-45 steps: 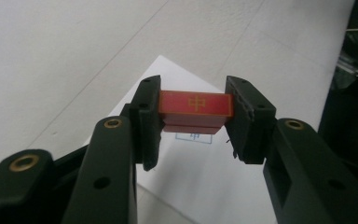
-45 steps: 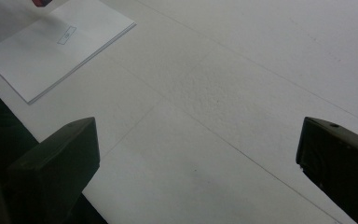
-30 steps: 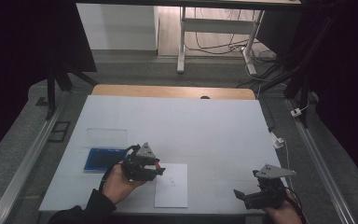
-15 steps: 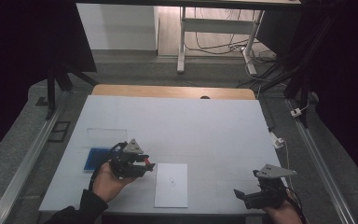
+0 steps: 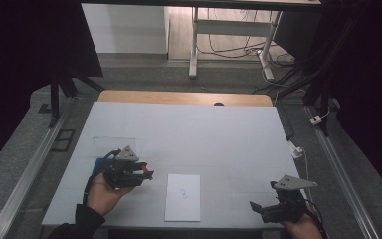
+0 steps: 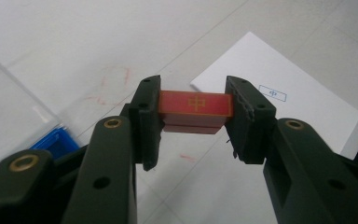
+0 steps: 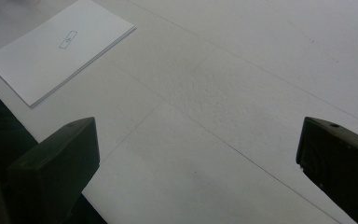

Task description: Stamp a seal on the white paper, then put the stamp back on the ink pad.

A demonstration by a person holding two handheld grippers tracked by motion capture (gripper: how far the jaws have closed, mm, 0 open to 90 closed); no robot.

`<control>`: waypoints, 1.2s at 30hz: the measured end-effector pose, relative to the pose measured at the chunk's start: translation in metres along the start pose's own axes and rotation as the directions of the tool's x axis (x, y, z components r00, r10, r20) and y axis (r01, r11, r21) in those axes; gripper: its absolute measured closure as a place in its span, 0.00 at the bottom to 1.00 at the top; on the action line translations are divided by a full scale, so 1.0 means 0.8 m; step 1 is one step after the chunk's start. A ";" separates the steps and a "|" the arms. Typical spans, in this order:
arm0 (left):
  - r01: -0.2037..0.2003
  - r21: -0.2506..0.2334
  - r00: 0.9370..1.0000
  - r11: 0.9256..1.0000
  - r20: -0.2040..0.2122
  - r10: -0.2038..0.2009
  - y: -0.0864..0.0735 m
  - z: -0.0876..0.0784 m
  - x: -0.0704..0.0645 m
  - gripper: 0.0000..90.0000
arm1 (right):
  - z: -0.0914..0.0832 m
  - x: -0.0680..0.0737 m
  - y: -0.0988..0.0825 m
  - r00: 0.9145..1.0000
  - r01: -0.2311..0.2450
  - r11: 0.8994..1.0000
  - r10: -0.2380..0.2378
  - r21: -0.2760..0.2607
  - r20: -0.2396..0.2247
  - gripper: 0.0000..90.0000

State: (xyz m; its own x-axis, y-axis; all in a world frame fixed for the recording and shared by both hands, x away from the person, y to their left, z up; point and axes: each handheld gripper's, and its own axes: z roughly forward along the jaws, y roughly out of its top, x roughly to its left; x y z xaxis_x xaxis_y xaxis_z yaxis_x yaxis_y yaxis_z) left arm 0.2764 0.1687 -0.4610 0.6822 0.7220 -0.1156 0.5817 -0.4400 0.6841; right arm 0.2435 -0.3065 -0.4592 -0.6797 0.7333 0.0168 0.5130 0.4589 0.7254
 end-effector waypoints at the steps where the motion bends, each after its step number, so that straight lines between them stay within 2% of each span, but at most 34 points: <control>1: 0.006 -0.001 1.000 1.000 -0.004 -0.006 -0.001 -0.002 0.002 0.64 | 0.000 0.000 0.000 1.000 0.001 1.000 -0.001 0.000 0.000 0.00; 14: 0.063 -0.024 0.996 0.998 -0.066 -0.064 -0.019 -0.024 0.022 0.64 | 0.000 0.001 0.000 1.000 0.011 1.000 -0.011 0.007 0.001 0.00; 36: 0.129 -0.030 0.978 0.991 -0.160 -0.132 -0.036 -0.035 0.056 0.64 | 0.000 0.001 0.000 1.000 0.010 1.000 -0.010 0.007 0.003 0.00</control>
State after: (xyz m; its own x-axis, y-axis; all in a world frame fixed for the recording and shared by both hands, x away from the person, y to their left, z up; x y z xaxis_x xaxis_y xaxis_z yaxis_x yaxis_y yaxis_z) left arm 0.2780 0.2289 -0.4662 0.5194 0.8500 -0.0878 0.6513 -0.3273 0.6846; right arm 0.2429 -0.3055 -0.4591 -0.6835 0.7299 0.0071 0.5095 0.4700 0.7208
